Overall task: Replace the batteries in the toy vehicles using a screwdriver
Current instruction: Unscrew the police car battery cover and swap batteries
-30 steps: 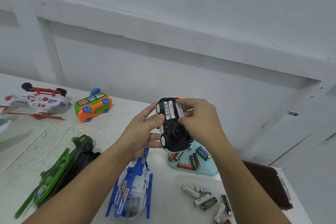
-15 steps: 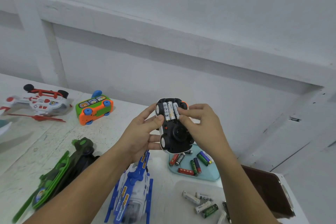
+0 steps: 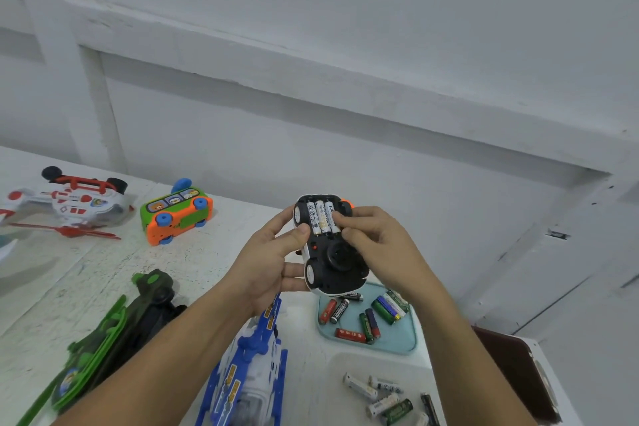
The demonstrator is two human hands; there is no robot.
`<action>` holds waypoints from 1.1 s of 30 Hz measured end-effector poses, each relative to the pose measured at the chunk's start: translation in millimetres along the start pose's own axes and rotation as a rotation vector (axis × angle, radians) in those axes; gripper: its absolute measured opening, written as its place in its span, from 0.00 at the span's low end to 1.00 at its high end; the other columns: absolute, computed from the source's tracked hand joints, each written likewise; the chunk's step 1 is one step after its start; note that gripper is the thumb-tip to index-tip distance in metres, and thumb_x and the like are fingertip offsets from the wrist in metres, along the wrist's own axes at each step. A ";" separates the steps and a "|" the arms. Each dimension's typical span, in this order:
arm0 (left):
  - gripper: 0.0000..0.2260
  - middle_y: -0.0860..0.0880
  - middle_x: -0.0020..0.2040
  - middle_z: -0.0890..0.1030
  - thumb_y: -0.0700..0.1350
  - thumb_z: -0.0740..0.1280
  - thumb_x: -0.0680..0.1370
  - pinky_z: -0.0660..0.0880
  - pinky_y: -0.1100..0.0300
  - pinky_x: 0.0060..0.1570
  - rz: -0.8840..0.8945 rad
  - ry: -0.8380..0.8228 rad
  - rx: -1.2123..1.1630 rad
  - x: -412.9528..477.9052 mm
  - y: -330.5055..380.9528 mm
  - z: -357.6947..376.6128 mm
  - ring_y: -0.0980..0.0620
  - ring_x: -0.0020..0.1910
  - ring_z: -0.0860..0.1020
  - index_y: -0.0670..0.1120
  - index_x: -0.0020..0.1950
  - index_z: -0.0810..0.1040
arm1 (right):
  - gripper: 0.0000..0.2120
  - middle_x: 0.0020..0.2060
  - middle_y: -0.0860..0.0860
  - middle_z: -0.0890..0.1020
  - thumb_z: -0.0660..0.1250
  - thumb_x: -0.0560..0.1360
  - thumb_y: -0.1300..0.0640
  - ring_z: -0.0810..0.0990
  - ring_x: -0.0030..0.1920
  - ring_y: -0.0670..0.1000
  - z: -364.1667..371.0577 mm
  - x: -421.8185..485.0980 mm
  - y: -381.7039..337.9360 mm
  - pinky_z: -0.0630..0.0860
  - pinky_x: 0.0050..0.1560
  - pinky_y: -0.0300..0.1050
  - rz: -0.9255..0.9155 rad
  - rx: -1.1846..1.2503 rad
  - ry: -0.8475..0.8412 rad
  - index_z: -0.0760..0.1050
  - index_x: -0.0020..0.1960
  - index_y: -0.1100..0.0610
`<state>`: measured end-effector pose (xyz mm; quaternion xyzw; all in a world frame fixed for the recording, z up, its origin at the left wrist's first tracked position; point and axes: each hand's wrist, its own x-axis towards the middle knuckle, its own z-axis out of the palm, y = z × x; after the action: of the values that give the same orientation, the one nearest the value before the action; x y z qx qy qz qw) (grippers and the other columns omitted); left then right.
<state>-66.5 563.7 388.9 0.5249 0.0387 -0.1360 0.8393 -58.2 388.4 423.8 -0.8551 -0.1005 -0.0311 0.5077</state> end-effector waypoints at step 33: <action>0.17 0.46 0.54 0.85 0.42 0.64 0.81 0.83 0.46 0.37 -0.017 -0.010 0.036 11.5 0.2 13.2 0.37 0.44 0.85 0.59 0.65 0.73 | 0.10 0.45 0.63 0.80 0.70 0.71 0.74 0.81 0.37 0.56 -69.7 59.3 151.8 0.83 0.43 0.50 0.735 -0.044 0.238 0.72 0.41 0.62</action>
<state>-56.5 549.8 392.6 0.5388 0.0365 -0.1465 0.8288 34.1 265.3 335.8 -0.8354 0.2728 0.0517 0.4745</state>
